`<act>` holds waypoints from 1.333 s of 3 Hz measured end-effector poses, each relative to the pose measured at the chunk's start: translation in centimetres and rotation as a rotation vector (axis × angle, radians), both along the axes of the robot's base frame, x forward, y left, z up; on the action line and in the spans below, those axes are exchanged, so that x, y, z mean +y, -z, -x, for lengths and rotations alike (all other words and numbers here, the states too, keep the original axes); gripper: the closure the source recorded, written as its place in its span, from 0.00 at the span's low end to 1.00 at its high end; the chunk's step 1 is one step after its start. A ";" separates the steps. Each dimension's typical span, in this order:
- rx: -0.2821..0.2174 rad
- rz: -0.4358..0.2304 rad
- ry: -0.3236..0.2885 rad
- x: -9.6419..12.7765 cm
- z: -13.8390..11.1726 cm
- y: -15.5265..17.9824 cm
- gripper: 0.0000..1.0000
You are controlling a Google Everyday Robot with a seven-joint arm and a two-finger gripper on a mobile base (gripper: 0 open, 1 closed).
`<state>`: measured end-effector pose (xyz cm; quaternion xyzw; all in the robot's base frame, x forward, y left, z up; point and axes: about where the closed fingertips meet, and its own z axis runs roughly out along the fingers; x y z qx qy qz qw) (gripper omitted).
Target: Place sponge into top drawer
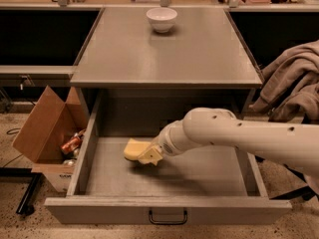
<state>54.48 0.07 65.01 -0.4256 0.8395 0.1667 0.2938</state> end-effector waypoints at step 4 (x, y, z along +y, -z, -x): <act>-0.027 -0.116 -0.071 -0.5 -0.1 -3.3 0.00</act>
Offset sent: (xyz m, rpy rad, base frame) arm -0.0030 0.0016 -0.0138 -0.0038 0.0270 0.0170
